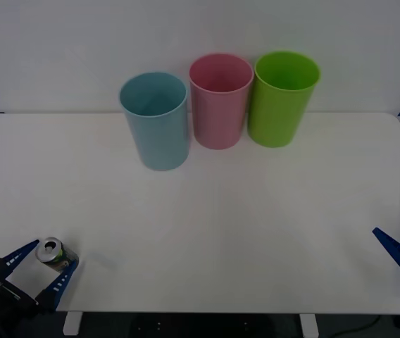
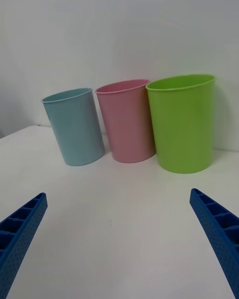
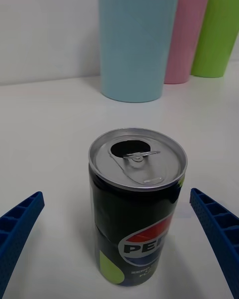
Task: Grasp the object on the table and drop it into the matching bin: aluminum can to the light blue bin, PET bottle to the pink bin.
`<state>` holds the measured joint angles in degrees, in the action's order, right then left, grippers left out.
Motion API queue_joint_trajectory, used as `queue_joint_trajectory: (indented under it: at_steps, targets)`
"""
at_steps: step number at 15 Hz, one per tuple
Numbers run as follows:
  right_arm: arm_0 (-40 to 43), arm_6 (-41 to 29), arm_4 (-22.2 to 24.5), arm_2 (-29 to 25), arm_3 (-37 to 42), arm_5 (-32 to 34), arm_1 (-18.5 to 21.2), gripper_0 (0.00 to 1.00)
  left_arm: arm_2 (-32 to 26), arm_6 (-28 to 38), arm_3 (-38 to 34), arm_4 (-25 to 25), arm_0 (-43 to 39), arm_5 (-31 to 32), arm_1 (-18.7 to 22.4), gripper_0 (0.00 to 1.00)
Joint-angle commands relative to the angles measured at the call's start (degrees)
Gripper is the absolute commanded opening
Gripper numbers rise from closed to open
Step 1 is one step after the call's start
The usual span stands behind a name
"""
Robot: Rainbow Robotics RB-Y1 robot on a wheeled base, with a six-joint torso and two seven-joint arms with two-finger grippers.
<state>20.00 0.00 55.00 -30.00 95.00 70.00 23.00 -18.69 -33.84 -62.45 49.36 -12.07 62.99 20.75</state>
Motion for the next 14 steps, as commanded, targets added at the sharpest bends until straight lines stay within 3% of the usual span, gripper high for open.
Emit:
queue_joint_trajectory:
  at_steps: [1,13,14]
  targets:
    - [0.00,0.00,0.00,0.00,0.00,0.00,0.00,1.00,0.76,0.00,0.58,0.04,0.91,-0.14,-0.01,1.00]
    - [0.00,0.00,0.00,0.00,0.00,0.00,0.00,1.00,1.64,0.44,0.66,0.04,2.31,-1.29,-0.01,1.00]
    - [0.00,0.00,0.00,0.00,0.00,0.00,0.00,1.00,1.64,0.26,0.66,0.04,2.31,-1.29,-0.01,0.91]
